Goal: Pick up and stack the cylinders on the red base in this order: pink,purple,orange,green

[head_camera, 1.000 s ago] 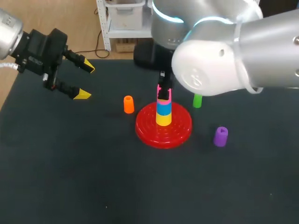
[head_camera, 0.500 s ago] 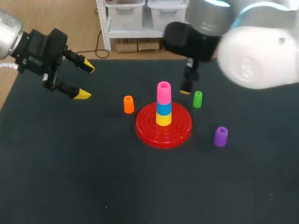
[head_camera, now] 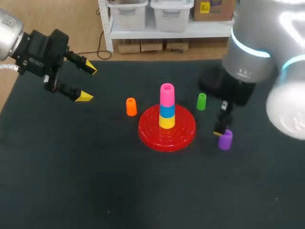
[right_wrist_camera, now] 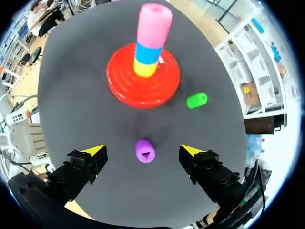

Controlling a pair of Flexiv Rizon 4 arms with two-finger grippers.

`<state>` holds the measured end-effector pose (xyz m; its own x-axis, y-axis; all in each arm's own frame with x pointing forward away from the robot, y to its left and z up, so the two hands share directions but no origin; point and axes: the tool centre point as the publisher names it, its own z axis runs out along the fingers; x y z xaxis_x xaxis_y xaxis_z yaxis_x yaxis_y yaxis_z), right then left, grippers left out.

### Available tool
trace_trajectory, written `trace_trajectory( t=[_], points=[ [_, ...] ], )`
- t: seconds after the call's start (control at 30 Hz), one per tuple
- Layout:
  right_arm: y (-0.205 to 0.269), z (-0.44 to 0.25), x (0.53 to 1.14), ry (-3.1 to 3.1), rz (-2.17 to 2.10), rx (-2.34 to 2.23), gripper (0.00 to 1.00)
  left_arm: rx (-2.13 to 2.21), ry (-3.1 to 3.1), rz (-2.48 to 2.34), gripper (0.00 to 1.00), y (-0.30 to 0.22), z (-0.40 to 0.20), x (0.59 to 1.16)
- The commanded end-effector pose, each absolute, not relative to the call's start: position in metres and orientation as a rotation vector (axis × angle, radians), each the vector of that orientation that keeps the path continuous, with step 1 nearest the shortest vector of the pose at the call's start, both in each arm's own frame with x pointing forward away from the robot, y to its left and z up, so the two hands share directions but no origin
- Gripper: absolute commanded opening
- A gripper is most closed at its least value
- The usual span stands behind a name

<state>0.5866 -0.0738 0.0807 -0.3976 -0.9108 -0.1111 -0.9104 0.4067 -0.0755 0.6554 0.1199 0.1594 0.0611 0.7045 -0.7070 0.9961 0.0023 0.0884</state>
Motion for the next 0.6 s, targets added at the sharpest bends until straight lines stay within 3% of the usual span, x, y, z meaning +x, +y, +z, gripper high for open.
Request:
trace_trajectory(
  t=[0.03,0.6],
  points=[
    [-0.083,0.063,0.585,2.503,-0.037,-1.588,1.0,1.762,1.697,-0.645,1.0,0.121,0.159,0.656],
    [-0.087,0.032,0.594,2.615,-0.026,-1.556,1.0,1.762,1.697,-0.645,1.0,0.121,0.159,0.656]
  ],
)
